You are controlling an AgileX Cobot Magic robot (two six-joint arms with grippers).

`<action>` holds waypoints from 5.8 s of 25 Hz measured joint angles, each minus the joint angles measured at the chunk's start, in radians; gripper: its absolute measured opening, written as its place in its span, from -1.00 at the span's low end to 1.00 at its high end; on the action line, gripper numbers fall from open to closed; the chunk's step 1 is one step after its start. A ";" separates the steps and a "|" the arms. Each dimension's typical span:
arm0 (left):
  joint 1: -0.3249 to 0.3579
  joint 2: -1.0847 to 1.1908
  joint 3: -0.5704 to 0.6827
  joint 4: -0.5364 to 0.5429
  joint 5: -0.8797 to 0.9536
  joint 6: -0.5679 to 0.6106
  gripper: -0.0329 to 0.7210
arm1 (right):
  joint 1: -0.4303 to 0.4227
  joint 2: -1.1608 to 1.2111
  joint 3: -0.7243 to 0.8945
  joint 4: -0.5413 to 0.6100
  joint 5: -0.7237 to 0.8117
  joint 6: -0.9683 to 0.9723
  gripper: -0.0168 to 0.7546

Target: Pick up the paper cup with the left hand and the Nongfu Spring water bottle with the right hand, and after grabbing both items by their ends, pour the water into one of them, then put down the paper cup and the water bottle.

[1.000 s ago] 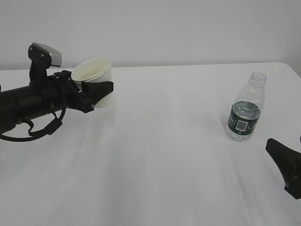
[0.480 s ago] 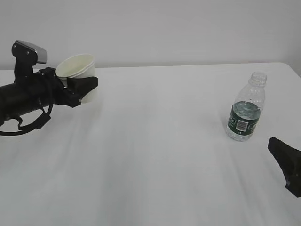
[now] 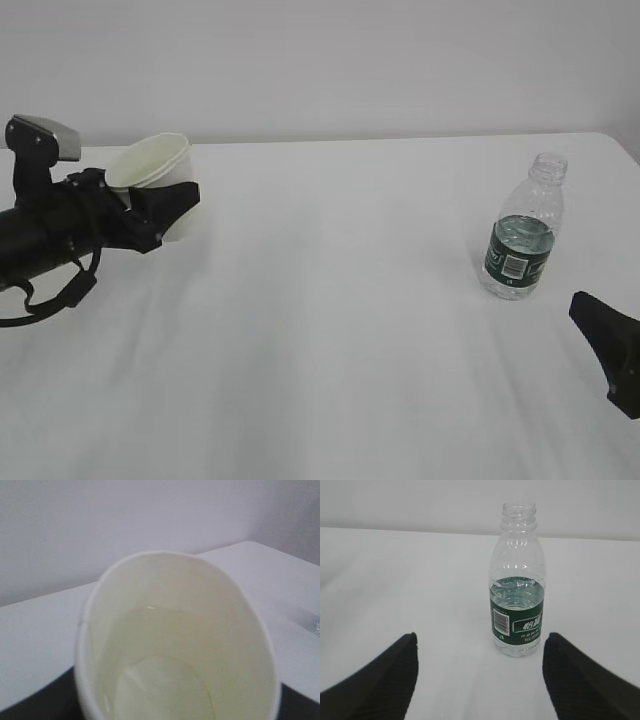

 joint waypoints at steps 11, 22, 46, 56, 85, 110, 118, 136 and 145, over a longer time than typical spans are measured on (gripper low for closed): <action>0.004 -0.039 0.198 -0.260 -0.038 0.160 0.23 | 0.000 0.000 0.000 0.000 0.000 0.000 0.57; 0.004 -0.082 0.209 -0.377 -0.042 0.199 0.21 | 0.000 0.000 0.000 0.000 0.000 0.000 0.57; 0.004 0.046 0.195 -0.521 -0.045 0.264 0.20 | 0.000 0.000 0.000 0.002 -0.002 0.000 0.57; 0.004 0.095 0.123 -0.527 -0.045 0.264 0.20 | 0.000 0.000 0.000 0.002 -0.002 0.000 0.57; 0.004 0.253 -0.050 -0.527 -0.045 0.264 0.18 | 0.000 0.000 0.000 0.002 -0.006 0.000 0.57; 0.004 0.268 -0.050 -0.494 -0.061 0.230 0.75 | 0.000 0.000 0.000 0.000 -0.006 0.000 0.57; 0.004 0.268 -0.050 -0.525 -0.061 0.230 0.78 | 0.000 0.000 0.000 0.000 -0.006 0.000 0.57; 0.004 0.268 0.025 -0.542 -0.065 0.230 0.78 | 0.000 0.000 0.000 -0.001 -0.006 0.000 0.57; 0.004 0.174 0.114 -0.528 -0.067 0.230 0.78 | 0.000 0.000 0.000 -0.001 -0.007 0.000 0.57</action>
